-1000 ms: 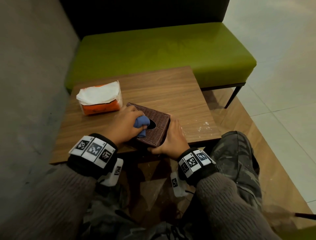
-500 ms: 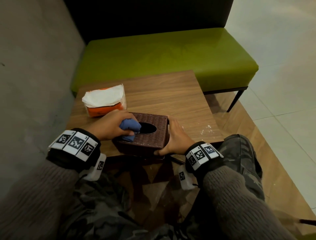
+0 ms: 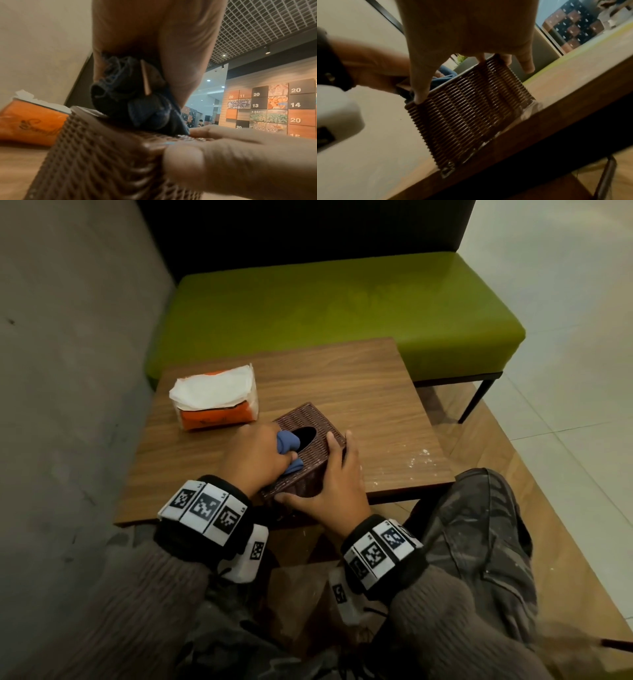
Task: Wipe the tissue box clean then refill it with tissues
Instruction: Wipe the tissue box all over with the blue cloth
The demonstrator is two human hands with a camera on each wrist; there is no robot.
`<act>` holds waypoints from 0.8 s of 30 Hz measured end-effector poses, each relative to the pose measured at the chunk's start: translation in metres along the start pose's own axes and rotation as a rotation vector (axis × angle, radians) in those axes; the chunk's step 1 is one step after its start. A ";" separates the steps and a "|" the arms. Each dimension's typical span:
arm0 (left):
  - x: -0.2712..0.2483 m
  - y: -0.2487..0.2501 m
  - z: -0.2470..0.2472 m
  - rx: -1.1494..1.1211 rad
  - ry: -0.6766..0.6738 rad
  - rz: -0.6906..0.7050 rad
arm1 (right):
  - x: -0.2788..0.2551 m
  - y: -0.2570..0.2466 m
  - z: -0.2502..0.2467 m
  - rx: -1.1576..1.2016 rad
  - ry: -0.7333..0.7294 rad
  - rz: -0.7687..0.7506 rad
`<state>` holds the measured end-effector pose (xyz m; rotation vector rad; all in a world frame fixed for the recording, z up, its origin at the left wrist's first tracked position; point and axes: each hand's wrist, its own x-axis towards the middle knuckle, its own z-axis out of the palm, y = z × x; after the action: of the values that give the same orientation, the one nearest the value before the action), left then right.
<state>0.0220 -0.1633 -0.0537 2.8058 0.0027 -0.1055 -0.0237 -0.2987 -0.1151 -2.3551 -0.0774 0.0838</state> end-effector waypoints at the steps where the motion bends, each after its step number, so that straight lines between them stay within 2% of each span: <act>1: 0.002 0.004 0.000 -0.016 -0.010 -0.025 | 0.001 -0.003 0.001 -0.047 -0.008 0.013; 4: 0.005 0.017 0.003 -0.100 -0.009 -0.083 | 0.000 -0.009 0.005 -0.134 -0.039 0.052; 9: 0.003 0.027 0.007 -0.080 0.045 -0.090 | 0.001 -0.021 0.008 -0.221 -0.075 0.102; 11: 0.004 0.026 0.003 -0.064 -0.006 -0.073 | 0.002 -0.021 0.008 -0.247 -0.089 0.099; 14: 0.006 0.015 -0.010 -0.007 -0.149 0.022 | 0.003 -0.018 0.002 -0.303 -0.115 0.054; 17: 0.007 -0.004 -0.025 0.036 -0.297 0.096 | 0.012 -0.011 -0.012 -0.370 -0.223 -0.027; 21: 0.007 -0.008 -0.033 0.109 -0.355 0.215 | 0.031 -0.009 -0.032 -0.455 -0.382 -0.115; 24: 0.010 -0.002 -0.035 0.129 -0.382 0.242 | 0.044 -0.011 -0.051 -0.470 -0.488 -0.166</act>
<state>0.0348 -0.1501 -0.0221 2.8381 -0.4460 -0.5981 0.0236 -0.3227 -0.0729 -2.7278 -0.5843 0.6155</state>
